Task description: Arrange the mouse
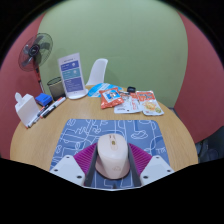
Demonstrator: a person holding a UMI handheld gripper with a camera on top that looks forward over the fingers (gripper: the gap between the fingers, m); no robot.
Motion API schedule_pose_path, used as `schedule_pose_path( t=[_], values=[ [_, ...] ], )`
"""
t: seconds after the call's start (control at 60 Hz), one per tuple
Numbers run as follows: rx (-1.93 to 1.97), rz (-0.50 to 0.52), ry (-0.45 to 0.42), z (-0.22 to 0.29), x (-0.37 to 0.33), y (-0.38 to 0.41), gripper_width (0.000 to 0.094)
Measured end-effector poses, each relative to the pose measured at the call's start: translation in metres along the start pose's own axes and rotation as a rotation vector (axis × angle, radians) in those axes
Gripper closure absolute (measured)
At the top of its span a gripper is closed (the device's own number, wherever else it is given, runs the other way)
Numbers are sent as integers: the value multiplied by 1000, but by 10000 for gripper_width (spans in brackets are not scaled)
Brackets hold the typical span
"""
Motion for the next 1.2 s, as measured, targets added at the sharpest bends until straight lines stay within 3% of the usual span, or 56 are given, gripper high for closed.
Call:
schedule_pose_path(
  t=[0.117,0.15,0.433,0.717,1.2],
  values=[
    [-2,13,-11,6,-25,5,76],
    [-4,7,-18,9,-36,5,116],
    [-4,-60,-109,18,-180,15,93],
    [-26,-116,-162,-14,-318,38,93],
    [-48,-127,-194,-41,-383,57,96]
  ],
)
Point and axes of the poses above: the point between the fingertips, and its own axes, seen from behind it with the camera up: y to the left, z up, x forward, the way the camera looks, the point moved 5 cm from there along -x, backward, against the way the camera looks, and after that the axes turned 4 degrees about -z, right-handed, at the moved point
